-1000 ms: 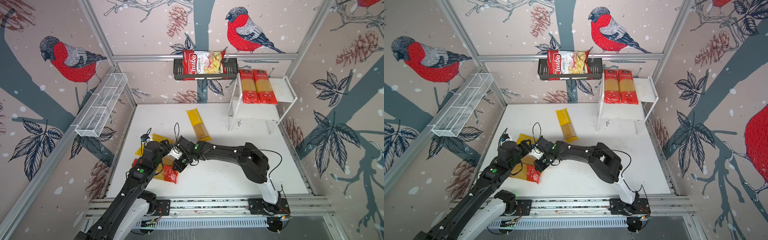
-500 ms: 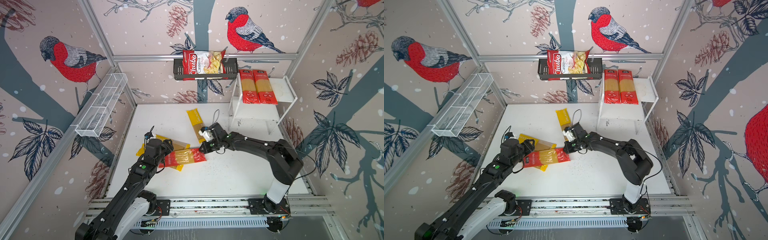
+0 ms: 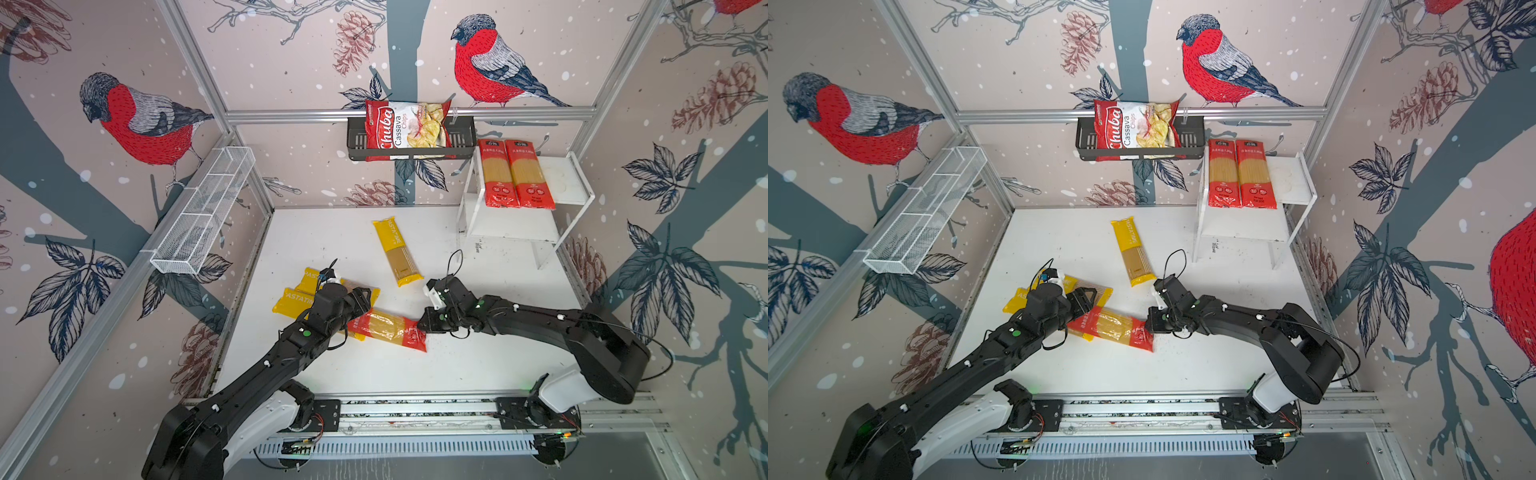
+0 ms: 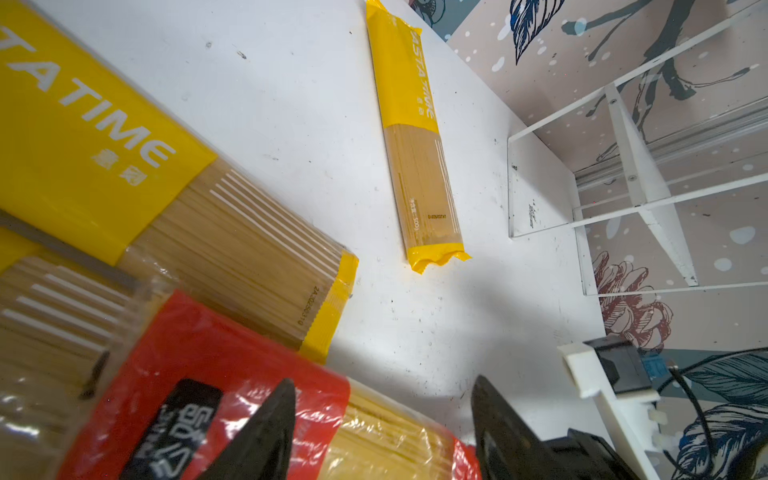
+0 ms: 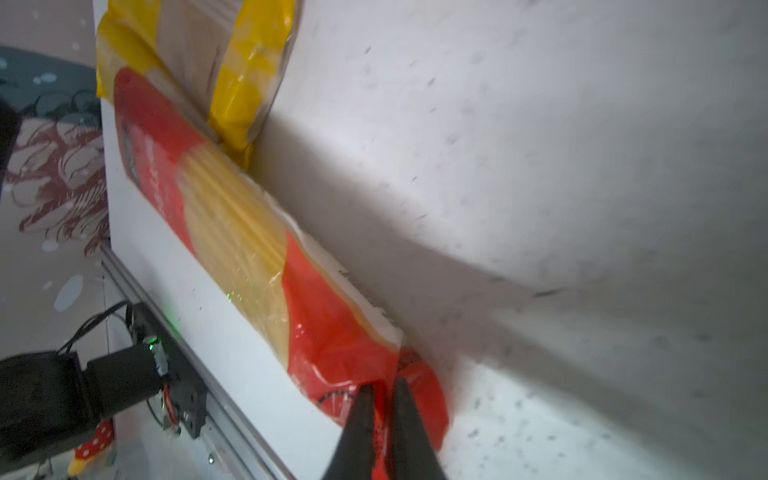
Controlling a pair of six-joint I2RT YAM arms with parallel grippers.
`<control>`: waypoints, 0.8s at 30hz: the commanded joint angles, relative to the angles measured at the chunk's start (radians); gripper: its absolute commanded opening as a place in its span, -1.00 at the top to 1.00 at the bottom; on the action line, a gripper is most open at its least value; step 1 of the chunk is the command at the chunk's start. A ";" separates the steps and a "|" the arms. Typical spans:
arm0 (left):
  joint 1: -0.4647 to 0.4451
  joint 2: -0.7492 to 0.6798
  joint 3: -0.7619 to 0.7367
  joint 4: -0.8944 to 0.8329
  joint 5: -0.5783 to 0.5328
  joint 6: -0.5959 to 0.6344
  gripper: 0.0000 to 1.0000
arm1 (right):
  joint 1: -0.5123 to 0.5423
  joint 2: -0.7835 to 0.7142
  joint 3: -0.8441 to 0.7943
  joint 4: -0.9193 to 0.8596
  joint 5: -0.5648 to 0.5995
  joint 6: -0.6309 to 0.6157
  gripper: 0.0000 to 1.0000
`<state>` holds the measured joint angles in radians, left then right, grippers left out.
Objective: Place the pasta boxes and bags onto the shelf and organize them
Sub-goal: 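Pull the red bag out of the pile with the right gripper, then close the left gripper on the red bag's top end beside the right gripper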
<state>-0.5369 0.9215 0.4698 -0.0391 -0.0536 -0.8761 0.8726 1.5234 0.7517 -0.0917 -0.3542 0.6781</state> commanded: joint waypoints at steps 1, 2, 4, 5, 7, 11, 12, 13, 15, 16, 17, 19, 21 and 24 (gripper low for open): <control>-0.018 -0.024 -0.010 0.018 -0.010 -0.012 -0.33 | 0.017 -0.006 0.021 -0.012 -0.037 -0.075 0.40; -0.032 -0.032 -0.006 -0.008 -0.039 -0.010 -0.33 | 0.014 -0.009 0.032 -0.039 -0.026 -0.111 0.31; -0.069 -0.041 0.008 -0.059 -0.083 -0.001 -0.33 | 0.003 -0.015 0.075 -0.104 0.014 -0.190 0.14; -0.084 -0.041 0.012 -0.073 -0.087 -0.004 -0.33 | 0.004 -0.009 0.095 -0.120 0.021 -0.224 0.09; -0.124 -0.047 0.003 -0.089 -0.092 -0.023 -0.31 | 0.019 0.027 0.155 -0.141 0.018 -0.303 -0.02; -0.232 -0.064 -0.030 -0.122 -0.128 -0.095 -0.31 | 0.034 0.161 0.290 -0.179 0.069 -0.408 -0.12; -0.265 -0.069 -0.037 -0.138 -0.139 -0.117 -0.30 | 0.034 0.195 0.321 -0.178 0.054 -0.429 -0.14; -0.294 -0.074 -0.043 -0.154 -0.155 -0.137 -0.30 | 0.035 0.229 0.358 -0.175 0.037 -0.446 -0.16; -0.338 -0.088 -0.067 -0.178 -0.169 -0.185 -0.30 | 0.035 0.291 0.428 -0.175 0.006 -0.467 -0.19; -0.352 -0.099 -0.085 -0.185 -0.170 -0.205 -0.30 | 0.035 0.324 0.465 -0.179 -0.010 -0.476 -0.19; -0.362 -0.111 -0.100 -0.186 -0.171 -0.227 -0.29 | 0.034 0.354 0.497 -0.189 -0.016 -0.486 -0.20; -0.386 -0.141 -0.145 -0.159 -0.160 -0.272 -0.27 | 0.030 0.406 0.551 -0.198 -0.048 -0.497 -0.20; -0.405 -0.167 -0.198 -0.103 -0.143 -0.315 -0.25 | 0.029 0.450 0.583 -0.197 -0.109 -0.501 -0.20; -0.413 -0.161 -0.240 -0.055 -0.130 -0.343 -0.20 | 0.028 0.497 0.612 -0.203 -0.159 -0.505 -0.19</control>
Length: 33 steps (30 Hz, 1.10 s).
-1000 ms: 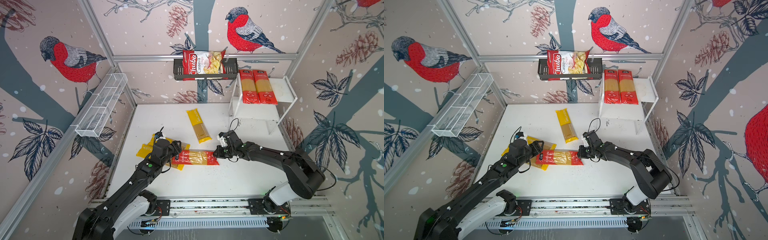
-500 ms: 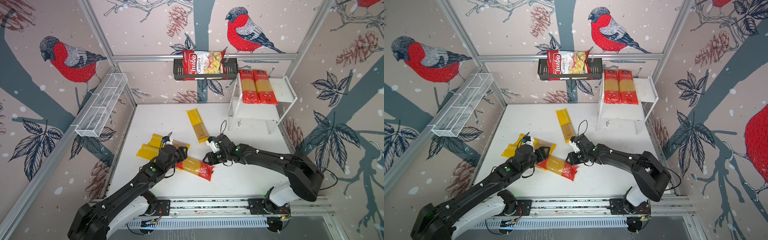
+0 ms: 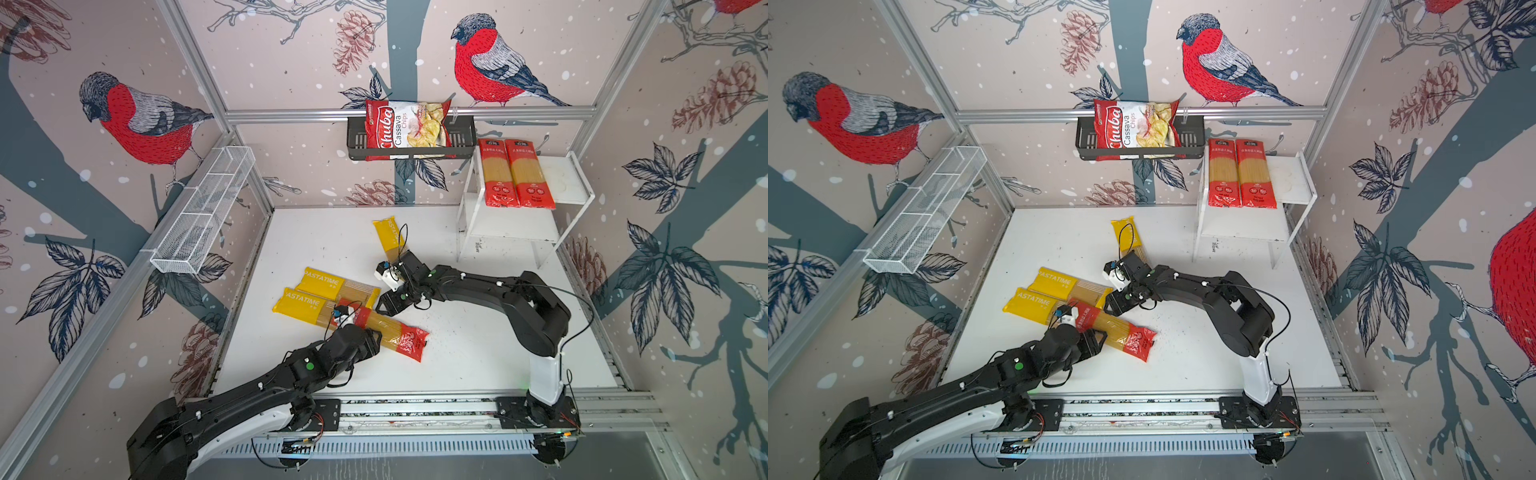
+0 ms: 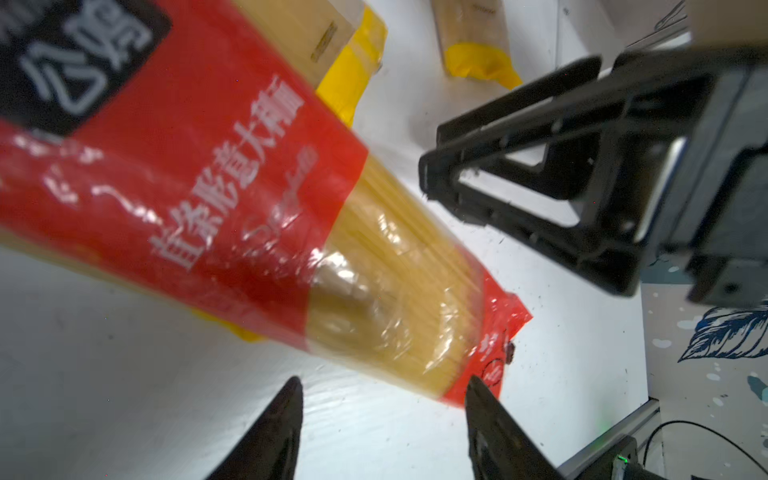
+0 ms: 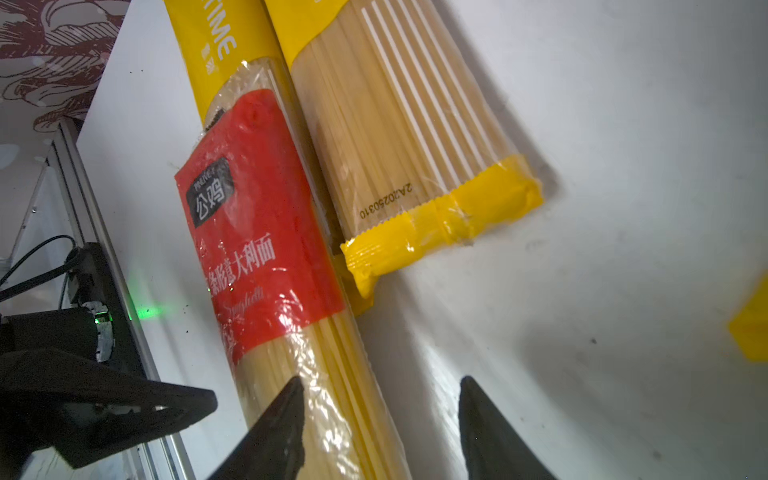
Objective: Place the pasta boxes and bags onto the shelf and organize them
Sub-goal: 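Close the left gripper on the red bag's top end beside the right gripper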
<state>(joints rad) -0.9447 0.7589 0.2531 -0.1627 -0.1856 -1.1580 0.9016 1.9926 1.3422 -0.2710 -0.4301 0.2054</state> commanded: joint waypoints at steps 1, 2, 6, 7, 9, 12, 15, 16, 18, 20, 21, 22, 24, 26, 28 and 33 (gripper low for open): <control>-0.004 0.013 -0.025 0.073 -0.001 -0.060 -0.18 | 0.000 0.037 0.021 -0.021 -0.093 -0.030 -0.19; -0.005 0.029 -0.025 0.085 -0.003 -0.055 -0.15 | -0.003 0.046 0.019 -0.018 -0.107 -0.026 -0.19; -0.006 0.098 -0.042 0.178 0.008 -0.053 0.04 | 0.000 0.054 -0.002 -0.009 -0.163 -0.024 -0.17; -0.005 0.114 -0.050 0.201 0.013 -0.056 0.08 | 0.000 0.053 -0.008 -0.007 -0.176 -0.024 -0.16; -0.005 0.150 -0.059 0.237 0.020 -0.060 0.16 | 0.000 0.049 -0.024 -0.005 -0.203 -0.030 -0.15; -0.004 0.186 -0.057 0.267 0.009 -0.047 0.30 | -0.001 0.053 -0.045 -0.004 -0.235 -0.037 -0.12; -0.002 0.206 -0.056 0.301 -0.016 -0.030 0.43 | -0.001 0.053 -0.066 -0.008 -0.249 -0.052 -0.07; 0.000 0.210 -0.055 0.307 -0.021 -0.024 0.47 | -0.003 0.047 -0.076 -0.006 -0.251 -0.056 -0.04; 0.013 0.222 -0.048 0.320 -0.017 -0.012 0.52 | -0.004 0.028 -0.102 0.006 -0.255 -0.058 0.04; 0.034 0.231 -0.040 0.328 -0.008 0.007 0.55 | -0.008 0.010 -0.122 0.015 -0.263 -0.057 0.12; 0.045 0.236 -0.036 0.335 -0.002 0.016 0.55 | -0.010 0.002 -0.127 0.013 -0.269 -0.061 0.15; 0.060 0.242 -0.033 0.343 0.007 0.026 0.55 | -0.009 -0.004 -0.129 0.014 -0.273 -0.064 0.19; 0.085 0.260 -0.025 0.361 0.025 0.048 0.55 | -0.006 -0.012 -0.133 0.022 -0.288 -0.064 0.26; 0.098 0.283 -0.007 0.362 0.036 0.065 0.56 | -0.004 -0.018 -0.131 0.025 -0.289 -0.064 0.37; 0.098 0.299 0.017 0.346 0.040 0.078 0.55 | -0.006 -0.028 -0.133 0.032 -0.285 -0.059 0.48; 0.097 0.302 0.072 0.280 0.041 0.108 0.52 | -0.035 -0.082 -0.175 0.114 -0.269 -0.010 0.72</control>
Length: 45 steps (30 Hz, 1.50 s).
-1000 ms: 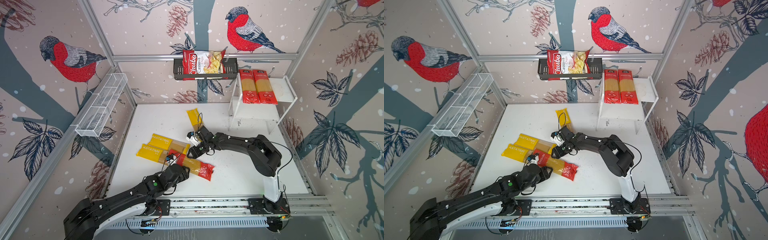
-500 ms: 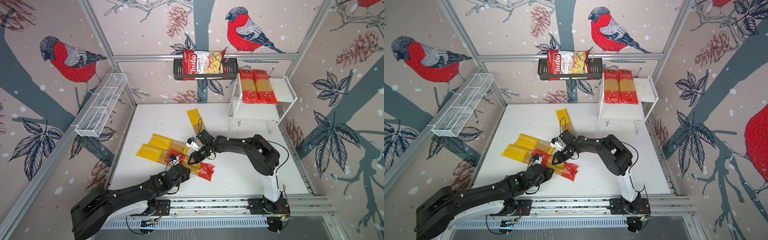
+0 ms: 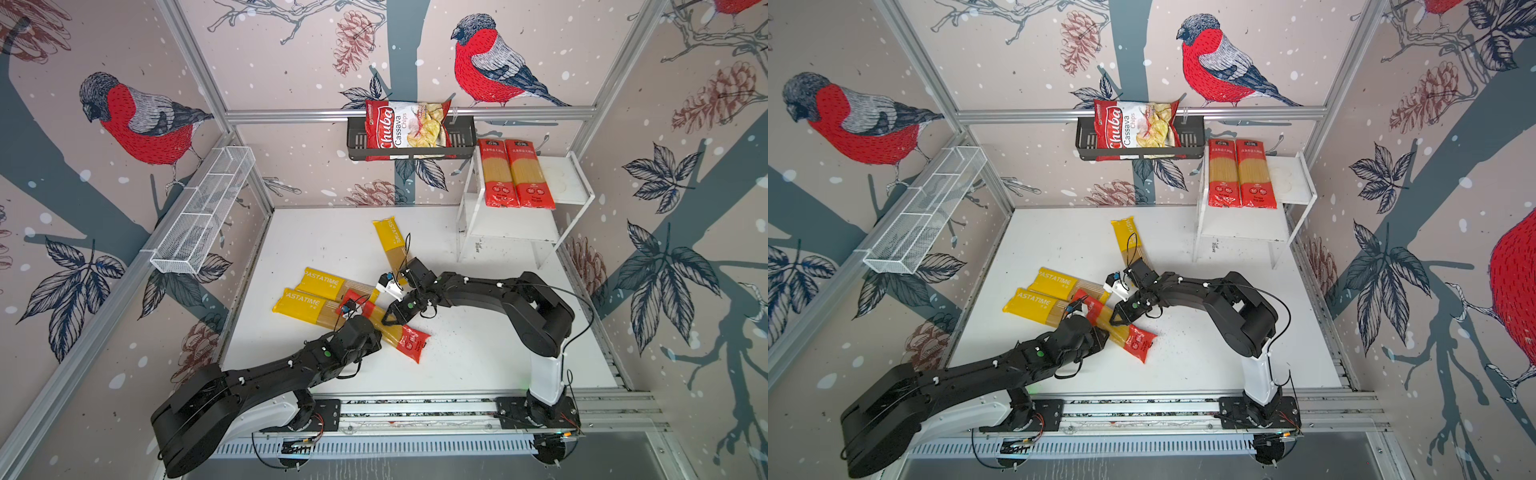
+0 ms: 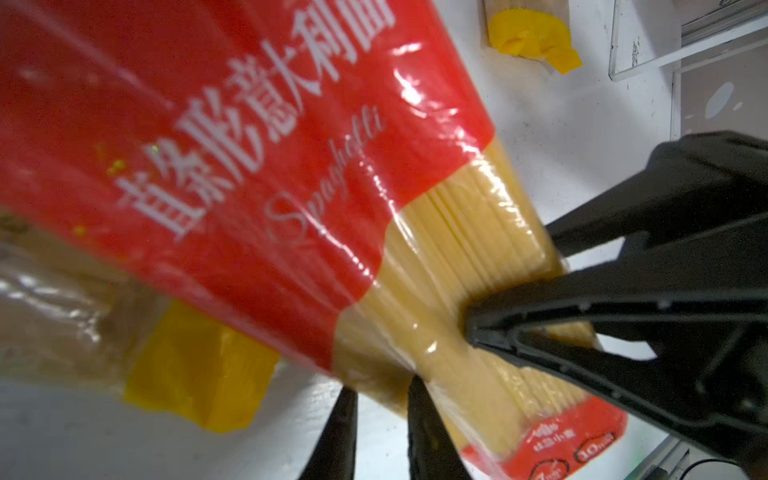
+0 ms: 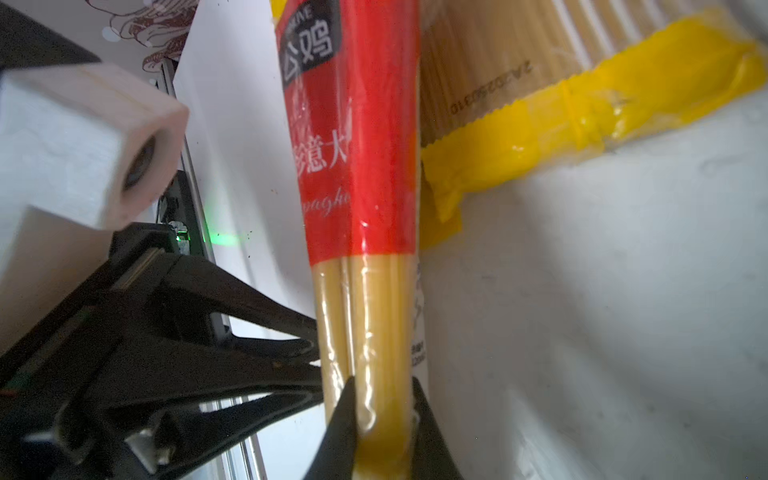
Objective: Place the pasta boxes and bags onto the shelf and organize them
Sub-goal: 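Close the left gripper on the red bag's top end beside the right gripper, then lift the red bag upright with both grippers off the table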
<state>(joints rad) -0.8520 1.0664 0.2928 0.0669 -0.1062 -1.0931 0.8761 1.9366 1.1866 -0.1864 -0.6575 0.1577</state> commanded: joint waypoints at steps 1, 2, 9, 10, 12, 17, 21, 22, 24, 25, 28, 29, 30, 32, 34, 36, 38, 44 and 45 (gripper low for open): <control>0.005 -0.012 0.042 0.032 -0.046 0.050 0.51 | -0.019 -0.038 -0.029 0.050 -0.042 0.053 0.75; 0.005 -0.022 0.059 0.013 -0.053 0.062 0.50 | -0.029 -0.052 -0.042 0.068 -0.044 0.069 0.77; 0.023 -0.108 0.141 -0.073 -0.087 0.141 0.38 | -0.086 -0.135 -0.093 0.155 -0.066 0.122 0.86; 0.026 -0.116 0.155 -0.084 -0.088 0.149 0.35 | -0.092 -0.143 -0.097 0.163 -0.071 0.128 0.87; 0.034 -0.131 0.181 -0.108 -0.090 0.169 0.32 | -0.106 -0.164 -0.109 0.187 -0.077 0.146 0.89; 0.047 -0.158 0.233 -0.151 -0.101 0.199 0.15 | -0.129 -0.201 -0.128 0.241 -0.083 0.187 0.93; 0.063 -0.190 0.237 -0.123 -0.088 0.219 -0.04 | -0.143 -0.233 -0.139 0.280 -0.086 0.220 0.94; 0.067 -0.202 0.230 -0.102 -0.077 0.224 -0.11 | -0.149 -0.247 -0.144 0.293 -0.085 0.231 0.94; 0.089 -0.233 0.224 -0.064 -0.047 0.239 -0.26 | -0.156 -0.279 -0.151 0.317 -0.072 0.252 0.95; 0.103 -0.245 0.226 -0.053 -0.032 0.248 -0.32 | -0.161 -0.296 -0.151 0.324 -0.072 0.259 0.95; 0.151 -0.260 0.260 -0.059 -0.007 0.292 -0.49 | -0.167 -0.353 -0.156 0.362 -0.052 0.289 0.95; 0.171 -0.257 0.274 -0.061 0.007 0.312 -0.54 | -0.169 -0.375 -0.159 0.377 -0.045 0.297 0.95; 0.189 -0.252 0.289 -0.054 0.026 0.330 -0.58 | -0.170 -0.395 -0.160 0.388 -0.036 0.307 0.95; 0.227 -0.238 0.306 -0.015 0.086 0.349 -0.64 | -0.173 -0.433 -0.169 0.422 -0.021 0.328 0.95; 0.264 -0.221 0.310 0.052 0.165 0.345 -0.68 | -0.176 -0.472 -0.181 0.454 -0.008 0.347 0.95; 0.302 -0.197 0.306 0.153 0.252 0.326 -0.72 | -0.180 -0.515 -0.195 0.486 0.008 0.363 0.96; 0.319 -0.168 0.312 0.246 0.322 0.316 -0.76 | -0.181 -0.552 -0.209 0.510 0.026 0.373 0.97; 0.321 -0.033 0.373 0.446 0.478 0.299 -0.78 | -0.183 -0.635 -0.217 0.536 0.053 0.375 0.98; 0.320 -0.011 0.378 0.476 0.497 0.293 -0.76 | -0.184 -0.644 -0.219 0.539 0.053 0.373 0.98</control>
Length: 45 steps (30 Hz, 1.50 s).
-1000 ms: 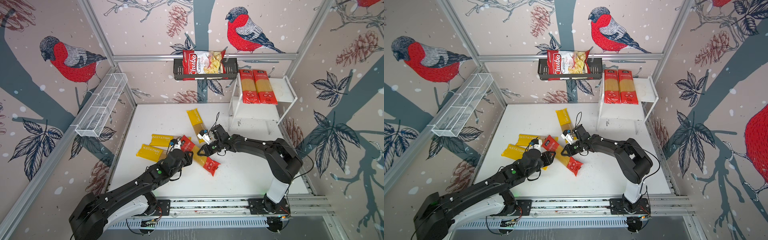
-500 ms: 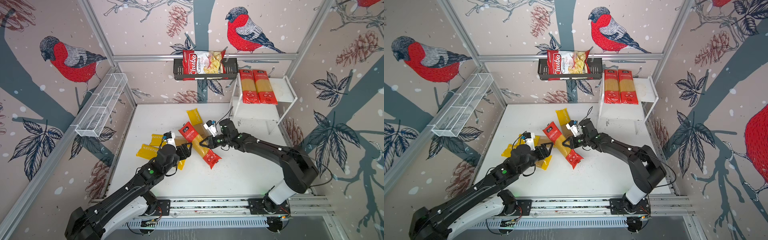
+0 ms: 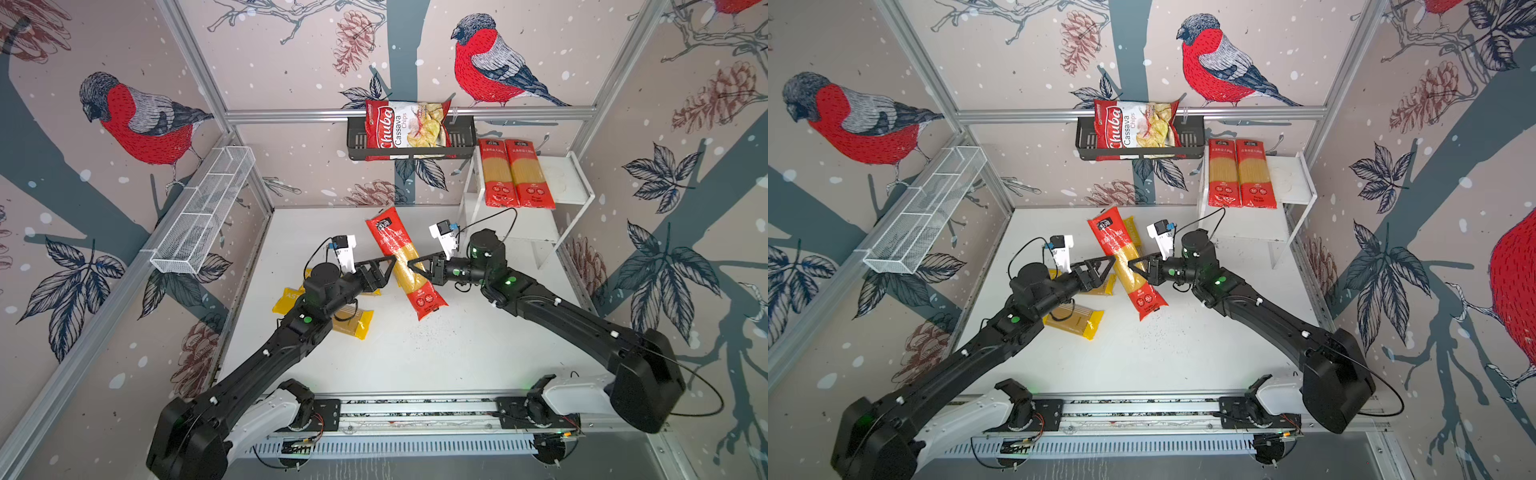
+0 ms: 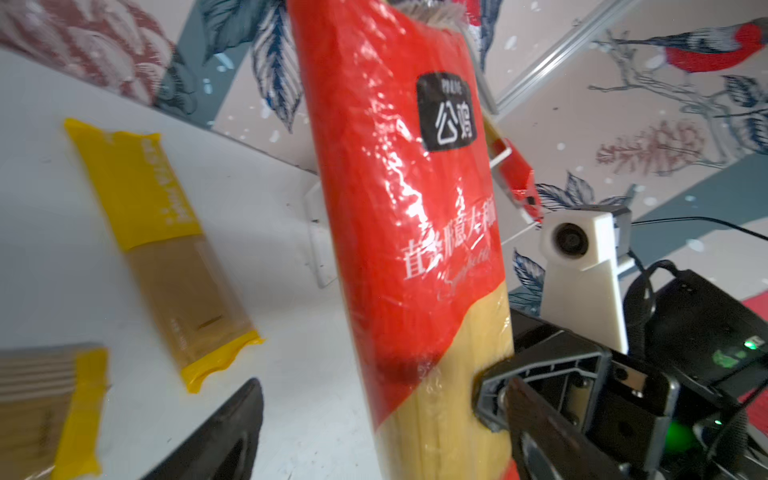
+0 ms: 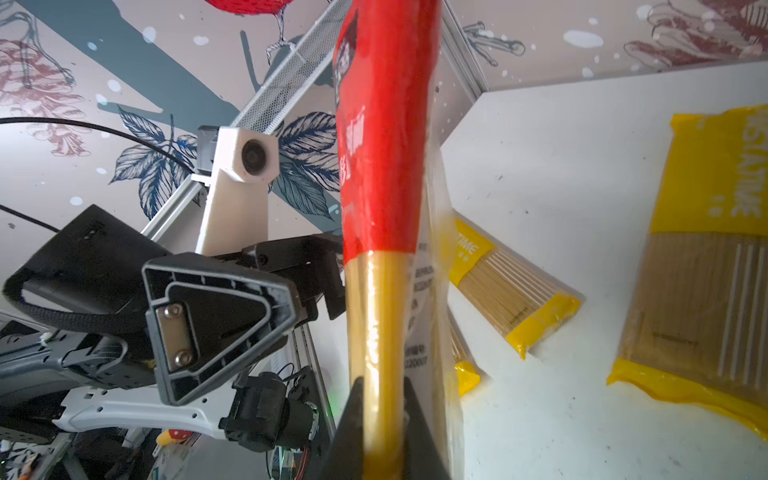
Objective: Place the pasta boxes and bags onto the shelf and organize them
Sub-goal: 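Lift the red bag upright with both grippers off the table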
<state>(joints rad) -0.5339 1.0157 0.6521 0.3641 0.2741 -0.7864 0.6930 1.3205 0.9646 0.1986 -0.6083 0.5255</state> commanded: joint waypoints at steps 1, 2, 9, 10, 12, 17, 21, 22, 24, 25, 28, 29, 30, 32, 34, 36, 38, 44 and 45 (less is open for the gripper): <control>0.002 0.055 0.022 0.202 0.130 -0.018 -0.74 | -0.002 -0.037 0.002 0.157 0.005 0.004 0.98; 0.002 0.072 0.029 0.222 0.142 -0.026 -0.71 | -0.003 -0.047 0.002 0.160 0.005 0.003 0.98; 0.001 0.161 0.100 0.365 0.223 -0.066 -0.42 | -0.020 -0.107 -0.004 0.234 -0.051 0.061 0.98; 0.001 0.171 0.111 0.380 0.230 -0.072 -0.36 | -0.024 -0.115 -0.003 0.238 -0.053 0.070 0.98; 0.001 0.186 0.131 0.400 0.244 -0.078 -0.23 | -0.034 -0.127 -0.007 0.247 -0.054 0.084 0.98; 0.000 0.222 0.179 0.430 0.270 -0.100 0.08 | -0.057 -0.153 -0.038 0.297 -0.051 0.140 0.98; 0.000 0.239 0.209 0.425 0.280 -0.102 0.30 | -0.064 -0.161 -0.062 0.321 -0.026 0.165 0.95; 0.000 0.244 0.217 0.419 0.280 -0.097 0.33 | -0.064 -0.164 -0.071 0.331 -0.017 0.170 0.95; 0.000 0.257 0.232 0.407 0.284 -0.094 0.38 | -0.064 -0.167 -0.084 0.345 -0.007 0.181 0.93; 0.000 0.264 0.238 0.408 0.288 -0.095 0.39 | -0.064 -0.167 -0.088 0.352 -0.008 0.185 0.93; -0.008 0.291 0.253 0.429 0.306 -0.112 0.27 | -0.064 -0.170 -0.093 0.354 -0.008 0.186 0.94; -0.013 0.300 0.259 0.431 0.310 -0.112 0.20 | -0.064 -0.171 -0.093 0.353 -0.007 0.183 0.95; -0.018 0.307 0.264 0.433 0.310 -0.113 0.14 | -0.064 -0.172 -0.093 0.349 -0.007 0.178 0.95; -0.033 0.323 0.270 0.447 0.303 -0.112 0.09 | -0.064 -0.172 -0.088 0.340 -0.014 0.169 0.95; -0.050 0.343 0.282 0.465 0.299 -0.113 0.11 | -0.066 -0.173 -0.077 0.312 -0.015 0.151 0.96; -0.061 0.364 0.300 0.477 0.298 -0.112 0.20 | -0.073 -0.180 -0.070 0.285 -0.016 0.135 0.95; -0.066 0.386 0.317 0.492 0.291 -0.120 0.42 | -0.085 -0.193 -0.076 0.268 -0.012 0.131 0.93; -0.068 0.448 0.413 0.503 0.290 -0.138 0.72 | -0.116 -0.225 -0.112 0.241 -0.006 0.129 0.65; -0.069 0.460 0.428 0.505 0.292 -0.139 0.74 | -0.120 -0.227 -0.115 0.241 -0.004 0.129 0.56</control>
<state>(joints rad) -0.5957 1.4574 1.0363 0.7689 0.5640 -0.9138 0.5743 1.1042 0.8570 0.3859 -0.5312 0.6601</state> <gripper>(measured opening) 0.258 0.184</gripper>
